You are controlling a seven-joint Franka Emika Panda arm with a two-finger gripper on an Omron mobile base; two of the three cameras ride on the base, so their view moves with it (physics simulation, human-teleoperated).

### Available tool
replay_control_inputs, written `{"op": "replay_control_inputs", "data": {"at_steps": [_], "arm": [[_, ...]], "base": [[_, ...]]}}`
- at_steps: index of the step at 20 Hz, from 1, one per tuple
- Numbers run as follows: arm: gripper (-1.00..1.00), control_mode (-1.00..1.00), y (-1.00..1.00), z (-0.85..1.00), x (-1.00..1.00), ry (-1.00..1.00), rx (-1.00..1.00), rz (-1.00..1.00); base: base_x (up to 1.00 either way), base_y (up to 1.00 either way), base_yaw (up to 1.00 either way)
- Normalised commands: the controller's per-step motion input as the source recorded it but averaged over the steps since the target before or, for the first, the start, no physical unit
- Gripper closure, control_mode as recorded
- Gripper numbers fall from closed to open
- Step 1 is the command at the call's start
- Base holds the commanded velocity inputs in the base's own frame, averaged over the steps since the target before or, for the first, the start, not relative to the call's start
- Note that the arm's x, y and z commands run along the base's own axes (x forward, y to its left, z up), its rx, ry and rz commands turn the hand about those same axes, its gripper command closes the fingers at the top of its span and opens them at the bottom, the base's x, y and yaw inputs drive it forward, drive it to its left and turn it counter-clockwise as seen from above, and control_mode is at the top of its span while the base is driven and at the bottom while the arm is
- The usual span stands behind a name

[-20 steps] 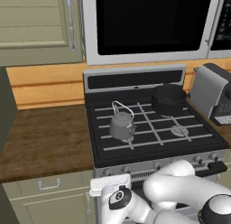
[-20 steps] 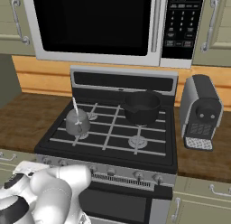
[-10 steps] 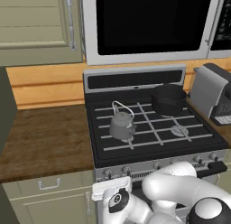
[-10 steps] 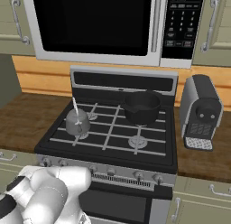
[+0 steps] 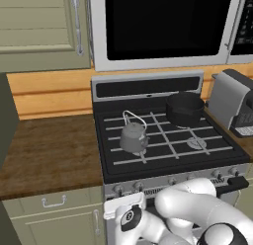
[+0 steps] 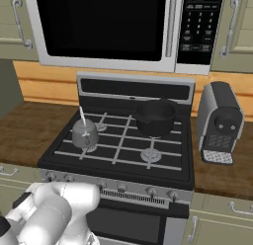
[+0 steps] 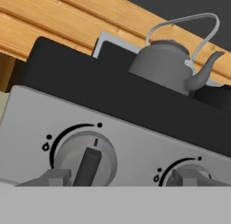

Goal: Pick the kettle from the counter and place it on a stove burner. Then turn the burner on.

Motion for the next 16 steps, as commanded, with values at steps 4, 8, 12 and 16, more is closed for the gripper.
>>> {"op": "replay_control_inputs", "data": {"at_steps": [4,8,12,16], "arm": [[-1.0,-1.0,0.22,0.0,0.0,0.0,0.0,0.0],[-1.0,-1.0,0.0,0.0,0.04,0.0,0.0,0.0],[-1.0,-1.0,0.03,0.08,0.01,-0.03,0.0,0.0],[-1.0,-1.0,0.0,0.08,-0.01,-0.05,0.0,0.0]], "base": [[0.0,0.0,0.0],[0.0,0.0,0.0],[0.0,0.0,0.0],[0.0,0.0,0.0]]}}
